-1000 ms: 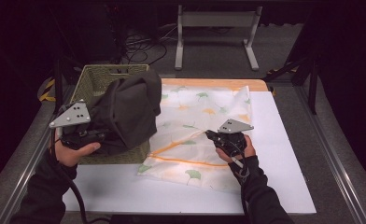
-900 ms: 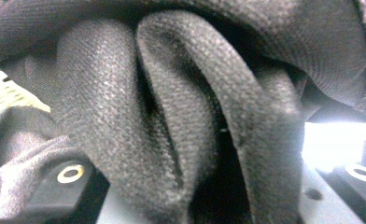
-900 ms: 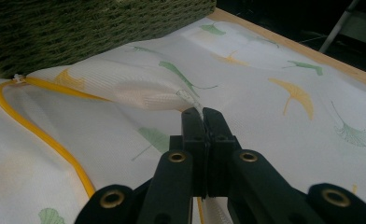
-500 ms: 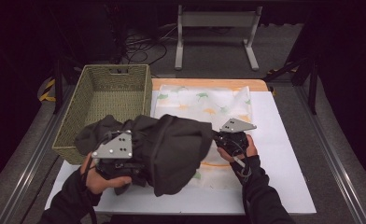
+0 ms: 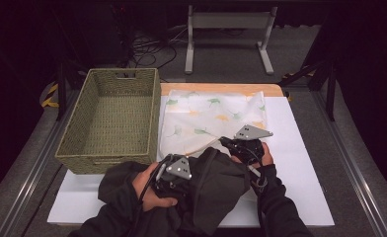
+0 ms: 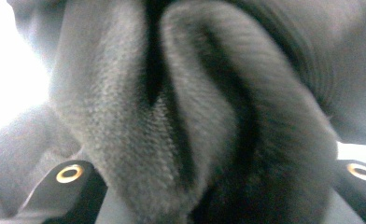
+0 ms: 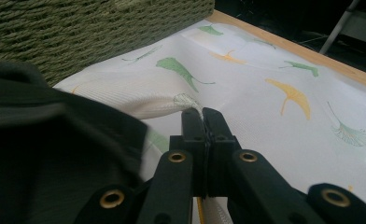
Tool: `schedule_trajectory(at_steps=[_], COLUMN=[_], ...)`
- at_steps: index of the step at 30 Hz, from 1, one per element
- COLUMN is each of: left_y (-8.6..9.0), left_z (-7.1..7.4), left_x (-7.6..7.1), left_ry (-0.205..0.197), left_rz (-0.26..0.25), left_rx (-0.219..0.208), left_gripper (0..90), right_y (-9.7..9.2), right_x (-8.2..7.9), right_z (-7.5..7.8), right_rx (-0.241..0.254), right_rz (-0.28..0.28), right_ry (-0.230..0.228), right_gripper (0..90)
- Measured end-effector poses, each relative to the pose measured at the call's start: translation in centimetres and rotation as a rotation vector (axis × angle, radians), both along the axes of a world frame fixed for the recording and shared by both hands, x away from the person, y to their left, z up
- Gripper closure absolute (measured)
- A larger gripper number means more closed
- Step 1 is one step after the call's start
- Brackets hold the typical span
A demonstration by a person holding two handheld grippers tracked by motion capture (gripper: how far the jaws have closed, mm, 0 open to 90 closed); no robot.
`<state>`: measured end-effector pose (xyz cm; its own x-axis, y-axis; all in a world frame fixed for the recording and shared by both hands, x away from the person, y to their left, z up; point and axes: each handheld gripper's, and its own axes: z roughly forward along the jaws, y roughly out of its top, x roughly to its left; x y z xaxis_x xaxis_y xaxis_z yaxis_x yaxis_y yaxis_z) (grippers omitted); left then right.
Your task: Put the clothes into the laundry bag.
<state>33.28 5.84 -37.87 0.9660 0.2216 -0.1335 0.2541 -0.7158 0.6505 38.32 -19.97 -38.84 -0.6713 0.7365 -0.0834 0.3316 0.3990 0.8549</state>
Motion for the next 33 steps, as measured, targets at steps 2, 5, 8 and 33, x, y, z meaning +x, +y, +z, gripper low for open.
schedule_trajectory(at_steps=[2, 5, 8, 33], left_y=[-0.4, -1.2, -2.7, -3.3], left_z=[-0.4, -0.8, -2.2, -1.3], left_x=[1.1, 2.1, 4.3, 9.3], left_ry=[-0.005, -0.008, 0.028, -0.03], left_rz=[0.045, 0.078, 0.116, 0.444], left_rx=[0.045, 0.105, 0.204, 0.046], left_gripper=[74.6, 74.6, 74.6, 50.5], right_y=[-0.1, -0.2, -0.3, 1.1], right_x=[0.0, -0.2, -0.8, -3.3], right_z=[0.2, 0.6, 1.7, 3.0], right_rx=[0.003, 0.02, 0.04, -0.02], right_rz=[0.004, 0.008, 0.02, 0.159], right_ry=[-0.004, -0.011, -0.029, -0.023], right_gripper=[89.3, 89.4, 89.3, 89.3])
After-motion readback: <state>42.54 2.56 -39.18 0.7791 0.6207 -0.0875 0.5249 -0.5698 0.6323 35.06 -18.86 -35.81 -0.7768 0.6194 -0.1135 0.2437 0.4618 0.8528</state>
